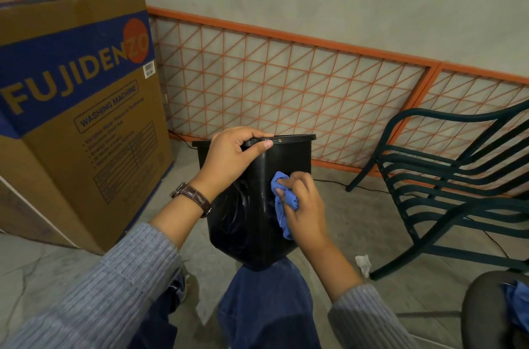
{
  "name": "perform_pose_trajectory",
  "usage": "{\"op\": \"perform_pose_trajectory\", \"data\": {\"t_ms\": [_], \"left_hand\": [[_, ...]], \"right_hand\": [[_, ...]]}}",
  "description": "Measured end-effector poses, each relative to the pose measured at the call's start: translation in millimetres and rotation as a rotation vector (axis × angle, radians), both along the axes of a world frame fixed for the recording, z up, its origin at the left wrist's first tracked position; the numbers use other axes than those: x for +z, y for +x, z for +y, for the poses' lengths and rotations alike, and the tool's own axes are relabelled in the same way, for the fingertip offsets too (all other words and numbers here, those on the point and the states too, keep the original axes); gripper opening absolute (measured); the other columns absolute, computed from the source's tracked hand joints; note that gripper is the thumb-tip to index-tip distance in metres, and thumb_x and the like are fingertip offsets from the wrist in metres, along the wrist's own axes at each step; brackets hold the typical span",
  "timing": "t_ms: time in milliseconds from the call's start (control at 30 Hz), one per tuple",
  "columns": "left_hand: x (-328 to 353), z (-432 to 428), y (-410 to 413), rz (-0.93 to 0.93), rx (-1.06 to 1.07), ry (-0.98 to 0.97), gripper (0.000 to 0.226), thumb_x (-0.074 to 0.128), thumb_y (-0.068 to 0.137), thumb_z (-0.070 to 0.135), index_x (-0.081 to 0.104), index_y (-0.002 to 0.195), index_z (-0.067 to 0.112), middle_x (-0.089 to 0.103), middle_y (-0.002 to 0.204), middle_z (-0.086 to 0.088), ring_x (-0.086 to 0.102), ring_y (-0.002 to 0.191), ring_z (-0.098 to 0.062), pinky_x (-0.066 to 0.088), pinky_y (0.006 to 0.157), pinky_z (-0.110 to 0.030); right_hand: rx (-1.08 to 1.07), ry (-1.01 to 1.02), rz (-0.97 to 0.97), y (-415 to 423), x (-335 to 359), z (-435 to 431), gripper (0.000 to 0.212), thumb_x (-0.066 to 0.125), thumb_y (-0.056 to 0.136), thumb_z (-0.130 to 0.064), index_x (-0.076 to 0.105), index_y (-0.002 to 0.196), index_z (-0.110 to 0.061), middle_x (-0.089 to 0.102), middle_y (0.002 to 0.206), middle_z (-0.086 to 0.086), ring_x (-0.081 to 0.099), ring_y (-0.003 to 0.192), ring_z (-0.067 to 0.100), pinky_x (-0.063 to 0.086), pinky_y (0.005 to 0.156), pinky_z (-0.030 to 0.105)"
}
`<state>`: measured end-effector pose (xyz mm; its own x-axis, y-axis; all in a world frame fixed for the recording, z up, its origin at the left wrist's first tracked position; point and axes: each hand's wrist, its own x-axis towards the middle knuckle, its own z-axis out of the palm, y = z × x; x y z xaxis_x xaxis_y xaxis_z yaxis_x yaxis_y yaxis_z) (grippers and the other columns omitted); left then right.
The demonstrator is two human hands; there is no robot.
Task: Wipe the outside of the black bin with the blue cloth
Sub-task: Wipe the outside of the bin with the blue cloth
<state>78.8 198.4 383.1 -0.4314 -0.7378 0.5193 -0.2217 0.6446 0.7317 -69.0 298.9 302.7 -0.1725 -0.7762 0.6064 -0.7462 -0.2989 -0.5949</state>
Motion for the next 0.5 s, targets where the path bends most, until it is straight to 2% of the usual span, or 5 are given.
{"op": "perform_pose_trajectory", "data": {"t_ms": [100,167,267,333,500], "left_hand": [[-0.9,-1.8,1.5,-0.001,-0.007,0.036,0.021,0.063,0.084,0.028,0.068,0.104,0.022,0.066,0.100,0.014,0.056,0.097,0.009,0.042,0.087,-0.011],[-2.2,-3.1,2.2,0.001,-0.008,0.061,0.021,0.063,0.084,0.028,0.068,0.104,0.023,0.067,0.101,0.012,0.057,0.098,0.006,0.043,0.088,-0.014],[-3.8,-3.1,2.2,0.021,-0.002,0.060,0.021,0.064,0.084,0.027,0.069,0.104,0.022,0.067,0.100,0.013,0.058,0.099,0.003,0.045,0.092,-0.022],[-4.2,-2.8,1.3,0.020,0.011,0.045,0.021,0.064,0.083,0.028,0.069,0.103,0.023,0.067,0.099,0.014,0.058,0.098,0.004,0.045,0.093,-0.025],[-2.3,-2.9,1.4,-0.003,0.001,0.055,0.022,0.063,0.084,0.029,0.068,0.104,0.022,0.067,0.100,0.012,0.057,0.098,0.005,0.043,0.089,-0.017]], "right_hand": [[0.080,-0.004,0.213,4.0,-18.7,9.3,0.021,0.053,0.089,-0.025,0.054,0.110,-0.021,0.044,0.113,-0.001,0.050,0.100,0.017,0.042,0.086,0.024],[0.146,0.004,0.281,-6.6,-26.9,12.2,0.021,0.053,0.089,-0.025,0.055,0.109,-0.017,0.042,0.114,-0.002,0.047,0.103,0.014,0.038,0.092,0.019],[0.072,0.056,0.037,-11.1,-18.6,6.8,0.021,0.051,0.090,-0.027,0.060,0.101,-0.011,0.042,0.106,-0.016,0.048,0.098,-0.001,0.037,0.085,0.007],[0.002,0.030,-0.016,-1.2,-13.5,5.0,0.018,0.050,0.090,-0.029,0.058,0.100,-0.016,0.043,0.104,-0.013,0.050,0.096,0.004,0.040,0.082,0.011],[0.169,-0.016,0.387,-8.2,-31.9,19.1,0.025,0.053,0.087,-0.025,0.050,0.111,-0.021,0.042,0.113,0.000,0.052,0.096,0.022,0.044,0.089,0.031]]}}
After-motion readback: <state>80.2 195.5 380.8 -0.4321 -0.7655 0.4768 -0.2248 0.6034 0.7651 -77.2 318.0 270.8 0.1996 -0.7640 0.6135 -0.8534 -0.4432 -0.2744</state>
